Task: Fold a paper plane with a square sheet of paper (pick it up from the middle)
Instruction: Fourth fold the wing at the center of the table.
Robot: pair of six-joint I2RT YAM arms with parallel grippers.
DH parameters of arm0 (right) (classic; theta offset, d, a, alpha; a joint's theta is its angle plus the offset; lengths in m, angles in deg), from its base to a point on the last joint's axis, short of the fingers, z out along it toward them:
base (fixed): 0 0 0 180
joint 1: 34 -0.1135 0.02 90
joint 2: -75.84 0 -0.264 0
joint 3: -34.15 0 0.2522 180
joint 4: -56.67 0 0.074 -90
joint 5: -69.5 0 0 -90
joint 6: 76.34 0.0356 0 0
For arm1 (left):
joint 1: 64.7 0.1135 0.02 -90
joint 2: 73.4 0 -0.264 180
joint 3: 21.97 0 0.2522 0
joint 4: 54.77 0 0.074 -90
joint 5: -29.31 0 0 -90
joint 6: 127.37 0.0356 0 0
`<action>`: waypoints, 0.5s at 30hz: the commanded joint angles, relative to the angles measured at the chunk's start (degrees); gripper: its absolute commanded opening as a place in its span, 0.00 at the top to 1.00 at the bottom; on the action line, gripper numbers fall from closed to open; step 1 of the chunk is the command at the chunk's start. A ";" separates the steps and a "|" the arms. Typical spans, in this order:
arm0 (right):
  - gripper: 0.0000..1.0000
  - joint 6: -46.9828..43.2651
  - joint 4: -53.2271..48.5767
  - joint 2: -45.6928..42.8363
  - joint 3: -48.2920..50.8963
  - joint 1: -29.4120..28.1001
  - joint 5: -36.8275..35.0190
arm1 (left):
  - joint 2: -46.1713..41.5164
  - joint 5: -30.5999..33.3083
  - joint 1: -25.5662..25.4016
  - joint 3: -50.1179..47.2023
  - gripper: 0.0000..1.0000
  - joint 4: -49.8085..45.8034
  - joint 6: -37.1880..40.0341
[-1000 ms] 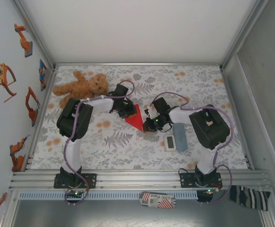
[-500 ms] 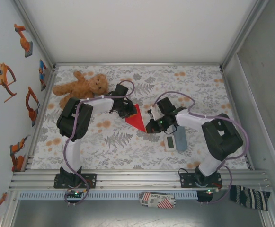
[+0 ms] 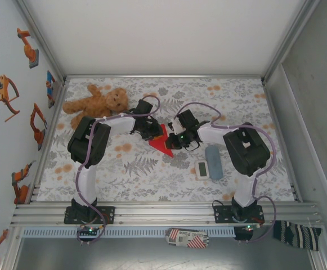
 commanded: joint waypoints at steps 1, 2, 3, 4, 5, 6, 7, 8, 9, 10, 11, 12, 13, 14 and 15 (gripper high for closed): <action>1.00 -0.99 -2.19 1.02 -0.59 -0.49 -3.33 | 3.20 1.33 -0.34 -0.66 0.79 -4.68 0.69; 1.00 -1.47 -2.81 1.15 -0.07 -0.49 -4.47 | 3.03 1.01 -0.34 -0.40 0.78 -4.68 1.04; 1.00 -1.97 -3.16 1.33 0.67 -0.48 -5.38 | 2.76 0.53 -0.30 0.02 0.77 -4.76 1.51; 1.00 -2.43 -3.42 1.42 1.36 -0.45 -6.06 | 2.48 0.09 -0.34 0.39 0.77 -4.78 2.13; 1.00 -2.77 -3.72 1.57 1.90 -0.47 -6.39 | 2.19 -0.05 -0.25 0.63 0.76 -4.77 2.72; 1.00 -3.09 -4.07 1.83 2.40 -0.44 -6.85 | 1.90 -0.08 -0.05 0.98 0.75 -4.91 3.61; 1.00 -3.30 -4.46 1.95 2.79 -0.49 -7.12 | 1.66 0.10 0.10 1.24 0.75 -5.01 4.27; 1.00 -3.61 -4.77 2.25 3.21 -0.48 -7.22 | 1.47 0.24 0.54 1.51 0.74 -5.13 5.39; 1.00 -3.64 -4.79 2.34 3.64 -0.47 -7.26 | 1.26 0.20 1.15 1.76 0.73 -4.82 6.39; 1.00 -3.71 -4.82 2.47 3.98 -0.49 -7.43 | 1.19 0.15 1.80 1.58 0.72 -4.01 7.21; 1.00 -3.71 -5.00 2.64 4.21 -0.49 -7.57 | 1.18 -0.21 2.65 1.43 0.71 -2.92 8.03; 1.00 -3.77 -5.10 2.65 4.47 -0.49 -7.74 | 1.42 -0.97 3.71 1.14 0.69 -1.73 8.78; 1.00 -3.81 -5.10 2.74 4.68 -0.47 -7.79 | 1.58 -1.65 4.60 0.86 0.68 -0.62 9.29; 1.00 -3.79 -5.10 2.74 4.84 -0.45 -7.80 | 1.80 -2.26 5.74 0.19 0.67 1.10 9.61; 1.00 -3.80 -5.17 2.74 4.95 -0.44 -7.87 | 2.13 -2.81 6.95 -0.46 0.66 2.72 9.81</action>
